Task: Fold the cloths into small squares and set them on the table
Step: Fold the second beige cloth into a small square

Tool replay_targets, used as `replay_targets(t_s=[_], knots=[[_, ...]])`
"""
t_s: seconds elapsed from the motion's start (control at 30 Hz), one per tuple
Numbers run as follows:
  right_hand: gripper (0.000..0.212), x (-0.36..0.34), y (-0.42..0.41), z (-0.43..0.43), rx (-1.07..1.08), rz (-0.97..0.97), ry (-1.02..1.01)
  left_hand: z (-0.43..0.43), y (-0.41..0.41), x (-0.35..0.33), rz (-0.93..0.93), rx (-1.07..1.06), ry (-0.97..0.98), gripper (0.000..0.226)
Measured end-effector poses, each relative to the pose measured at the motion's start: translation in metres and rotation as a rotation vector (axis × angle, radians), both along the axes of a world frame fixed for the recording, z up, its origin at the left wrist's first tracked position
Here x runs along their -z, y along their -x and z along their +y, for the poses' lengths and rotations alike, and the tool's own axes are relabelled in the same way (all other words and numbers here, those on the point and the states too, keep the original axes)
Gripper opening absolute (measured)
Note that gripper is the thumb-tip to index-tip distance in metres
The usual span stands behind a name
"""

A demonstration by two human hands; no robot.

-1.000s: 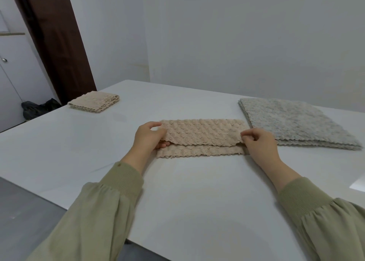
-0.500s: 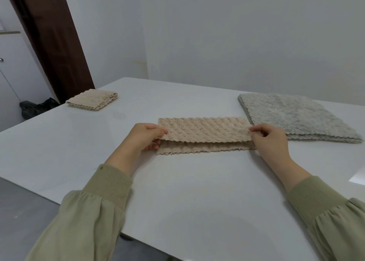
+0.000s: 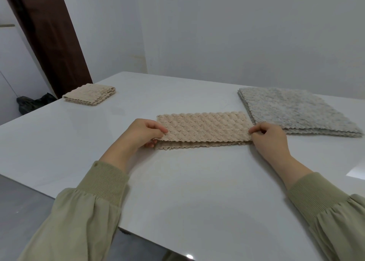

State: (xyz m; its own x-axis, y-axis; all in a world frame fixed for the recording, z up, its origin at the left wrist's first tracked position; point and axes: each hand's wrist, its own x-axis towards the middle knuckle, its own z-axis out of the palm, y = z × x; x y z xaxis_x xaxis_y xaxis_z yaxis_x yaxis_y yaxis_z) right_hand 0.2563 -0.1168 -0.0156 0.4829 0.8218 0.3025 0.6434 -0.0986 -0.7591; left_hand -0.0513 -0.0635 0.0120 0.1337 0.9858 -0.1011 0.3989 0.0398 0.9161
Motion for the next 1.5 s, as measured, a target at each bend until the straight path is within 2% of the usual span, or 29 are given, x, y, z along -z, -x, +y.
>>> replay_targets(t_s=[0.17,0.5,0.53,0.6,0.63,0.7,0.73,0.8,0.87,0.93,1.07,1.17,1.23,1.37,1.5], knots=[[0.025,0.001,-0.001,0.0,-0.008,-0.048,0.05,-0.002,-0.003,0.001,0.193,0.02,-0.063,0.018],[0.018,0.001,0.0,0.0,0.06,-0.325,0.134,-0.011,-0.005,-0.003,0.522,0.157,-0.155,0.018],[0.017,0.0,0.0,0.001,0.097,-0.367,0.077,-0.014,-0.007,-0.006,0.578,0.119,-0.204,0.014],[0.015,-0.002,0.002,0.005,0.161,-0.443,-0.109,-0.015,-0.017,-0.012,0.691,-0.049,-0.428,0.011],[0.016,-0.004,0.007,0.008,0.169,-0.458,-0.187,-0.012,-0.026,-0.015,0.69,-0.112,-0.567,0.02],[0.02,-0.007,0.024,0.019,0.124,-0.438,-0.251,0.001,-0.051,-0.02,0.609,-0.101,-0.773,0.031],[0.021,-0.009,0.034,0.024,0.088,-0.409,-0.243,0.008,-0.064,-0.018,0.615,-0.052,-0.809,0.034],[0.025,-0.011,0.049,0.034,0.024,-0.348,-0.192,0.024,-0.086,-0.005,0.758,0.06,-0.749,0.04],[0.03,-0.01,0.057,0.041,-0.042,-0.333,-0.143,0.035,-0.095,0.018,0.934,0.181,-0.535,0.048],[0.036,-0.009,0.061,0.047,-0.115,-0.319,-0.08,0.041,-0.096,0.033,0.992,0.241,-0.372,0.052],[0.041,-0.001,0.076,0.056,-0.284,-0.381,0.072,0.04,-0.097,0.036,1.007,0.203,-0.347,0.054],[0.048,0.009,0.077,0.062,-0.374,-0.603,0.311,0.039,-0.097,0.037,0.977,0.185,-0.317,0.055],[0.052,0.01,0.065,0.067,-0.343,-0.662,0.415,0.037,-0.094,0.038,0.983,0.186,-0.302,0.056],[0.056,0.008,0.037,0.074,-0.252,-0.661,0.517,0.035,-0.087,0.038,0.994,0.212,-0.292,0.059],[0.051,0.007,0.03,0.079,-0.173,-0.597,0.461,0.032,-0.081,0.035,0.981,0.27,-0.301,0.059]])
